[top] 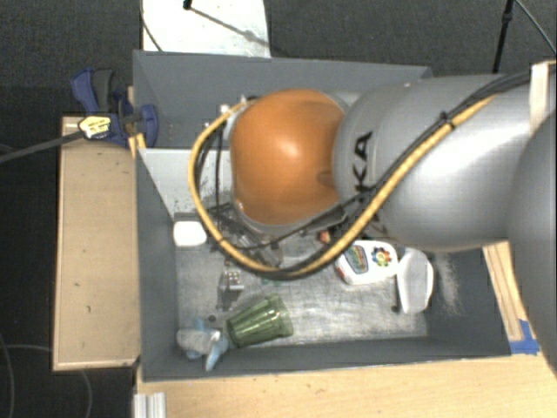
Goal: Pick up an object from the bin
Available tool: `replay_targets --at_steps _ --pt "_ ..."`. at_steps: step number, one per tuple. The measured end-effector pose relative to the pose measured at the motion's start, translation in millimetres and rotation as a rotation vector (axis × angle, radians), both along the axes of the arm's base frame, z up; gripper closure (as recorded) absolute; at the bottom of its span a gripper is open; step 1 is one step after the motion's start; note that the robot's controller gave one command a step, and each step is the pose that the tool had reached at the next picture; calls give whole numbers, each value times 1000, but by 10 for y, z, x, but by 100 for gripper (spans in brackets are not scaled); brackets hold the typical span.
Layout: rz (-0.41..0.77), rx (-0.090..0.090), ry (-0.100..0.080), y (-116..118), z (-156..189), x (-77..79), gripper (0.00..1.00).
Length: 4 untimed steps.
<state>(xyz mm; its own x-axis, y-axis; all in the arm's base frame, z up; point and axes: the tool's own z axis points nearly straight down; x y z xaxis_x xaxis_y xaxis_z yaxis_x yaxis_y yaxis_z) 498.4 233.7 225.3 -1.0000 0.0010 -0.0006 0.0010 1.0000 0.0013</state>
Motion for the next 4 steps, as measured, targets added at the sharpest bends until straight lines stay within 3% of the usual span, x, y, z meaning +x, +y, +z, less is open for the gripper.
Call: replay_targets --at_steps 1,2,3,4 --pt "-1 0 -1 -3 6 6 0" --pt "104 1 -4 -280 -543 -65 0" --pt "413 -1 0 -735 -683 -9 0" --pt "424 -1 -1 -741 -955 -160 0"
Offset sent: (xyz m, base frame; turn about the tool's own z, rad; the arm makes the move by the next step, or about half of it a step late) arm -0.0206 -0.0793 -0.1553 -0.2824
